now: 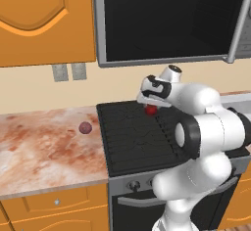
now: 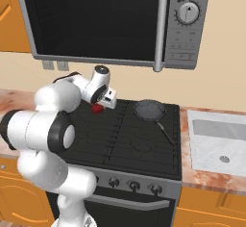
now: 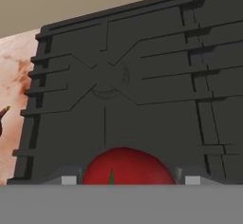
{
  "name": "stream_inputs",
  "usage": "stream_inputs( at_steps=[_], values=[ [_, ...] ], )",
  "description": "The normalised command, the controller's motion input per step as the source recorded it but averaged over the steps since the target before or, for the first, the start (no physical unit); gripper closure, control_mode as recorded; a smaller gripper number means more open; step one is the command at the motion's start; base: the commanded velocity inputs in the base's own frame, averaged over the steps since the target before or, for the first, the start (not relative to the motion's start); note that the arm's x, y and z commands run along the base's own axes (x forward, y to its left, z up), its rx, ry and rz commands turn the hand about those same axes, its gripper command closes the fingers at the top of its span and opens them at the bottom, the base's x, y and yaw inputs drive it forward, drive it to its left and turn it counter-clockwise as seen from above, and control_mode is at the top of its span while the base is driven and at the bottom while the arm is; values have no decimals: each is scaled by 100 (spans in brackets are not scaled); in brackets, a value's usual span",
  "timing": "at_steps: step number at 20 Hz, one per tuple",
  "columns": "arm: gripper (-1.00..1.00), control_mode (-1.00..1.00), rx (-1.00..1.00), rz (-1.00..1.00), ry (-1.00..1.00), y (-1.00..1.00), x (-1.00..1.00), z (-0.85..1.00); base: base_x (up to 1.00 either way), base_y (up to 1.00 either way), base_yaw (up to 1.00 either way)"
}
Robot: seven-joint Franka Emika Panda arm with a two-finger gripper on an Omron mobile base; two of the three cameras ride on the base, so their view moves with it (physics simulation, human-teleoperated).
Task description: Place the pan on the rear right burner on the stove. Then place the tomato and the onion in the pan and turn on the rear right burner.
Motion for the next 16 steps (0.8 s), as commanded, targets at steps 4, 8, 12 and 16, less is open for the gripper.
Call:
stream_inputs(
  at_steps=[4, 8, 12, 16],
  values=[
    [100, -100, 0, 0, 0, -71, 37, -22, 0, 0, 0],
    [100, -100, 0, 0, -2, -69, 27, -22, 0, 0, 0],
    [100, -100, 0, 0, -6, -67, 20, -11, 0, 0, 0],
    [100, -100, 0, 0, -10, -67, 27, 0, 0, 0, 0]
  ],
)
